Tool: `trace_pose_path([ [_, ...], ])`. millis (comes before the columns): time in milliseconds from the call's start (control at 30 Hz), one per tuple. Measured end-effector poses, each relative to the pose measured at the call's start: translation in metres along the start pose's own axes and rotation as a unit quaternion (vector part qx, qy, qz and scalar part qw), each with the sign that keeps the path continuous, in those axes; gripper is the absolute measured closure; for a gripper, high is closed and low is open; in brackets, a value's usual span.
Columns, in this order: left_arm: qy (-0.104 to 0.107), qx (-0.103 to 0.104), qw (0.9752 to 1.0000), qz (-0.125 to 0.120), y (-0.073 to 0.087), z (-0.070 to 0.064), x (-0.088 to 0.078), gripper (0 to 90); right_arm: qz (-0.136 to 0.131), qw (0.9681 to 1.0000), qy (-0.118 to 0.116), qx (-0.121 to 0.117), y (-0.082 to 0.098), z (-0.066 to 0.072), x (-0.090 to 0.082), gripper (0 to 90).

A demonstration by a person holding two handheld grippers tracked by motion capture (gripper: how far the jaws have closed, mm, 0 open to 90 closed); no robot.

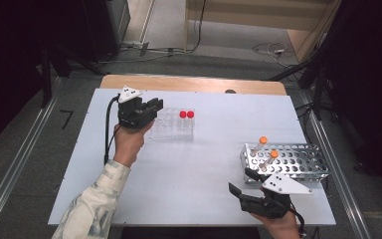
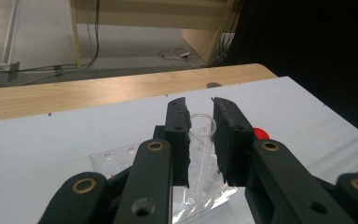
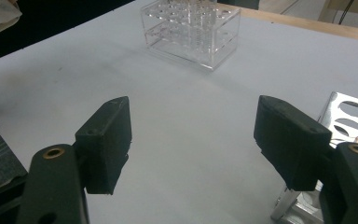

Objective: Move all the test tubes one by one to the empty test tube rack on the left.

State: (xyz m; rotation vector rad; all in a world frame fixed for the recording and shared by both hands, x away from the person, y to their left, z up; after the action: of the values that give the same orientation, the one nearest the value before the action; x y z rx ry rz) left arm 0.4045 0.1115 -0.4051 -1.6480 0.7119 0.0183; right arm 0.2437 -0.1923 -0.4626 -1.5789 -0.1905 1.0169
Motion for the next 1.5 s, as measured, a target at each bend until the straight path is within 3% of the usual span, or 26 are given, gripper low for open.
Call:
trace_pose_path([
  [367, -0.022, 0.032, 0.9992, 0.01, 0.001, -0.003, 0.012, 77.0, -0.001, 1.0, 0.001, -0.002, 0.0, 0.0, 0.0, 26.2],
  [667, -0.025, 0.041, 0.9988, 0.012, 0.004, -0.006, 0.018, 76.9, 0.002, 1.0, 0.003, 0.002, 0.001, -0.002, 0.001, 26.2],
  [900, -0.037, 0.065, 0.997, 0.017, 0.008, -0.01, 0.023, 76.9, 0.002, 1.0, 0.005, 0.002, 0.002, -0.004, 0.001, 26.2],
  [1500, -0.039, 0.069, 0.9958, 0.044, 0.04, -0.007, 0.042, 76.3, 0.007, 0.9999, 0.008, -0.001, 0.005, -0.005, 0.004, 26.2],
])
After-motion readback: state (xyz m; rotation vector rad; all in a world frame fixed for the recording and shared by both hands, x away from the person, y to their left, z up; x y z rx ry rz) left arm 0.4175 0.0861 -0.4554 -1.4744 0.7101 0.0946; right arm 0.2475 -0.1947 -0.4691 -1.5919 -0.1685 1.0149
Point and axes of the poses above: each handheld gripper's, and its own axes: x roughly forward along the jaws, y roughly out of its underside, z roughly to its left, the point moved 7 cm from there along x, roughly forward along the jaws, and after that the axes turned 2 degrees about z, right-handed, at the moved point
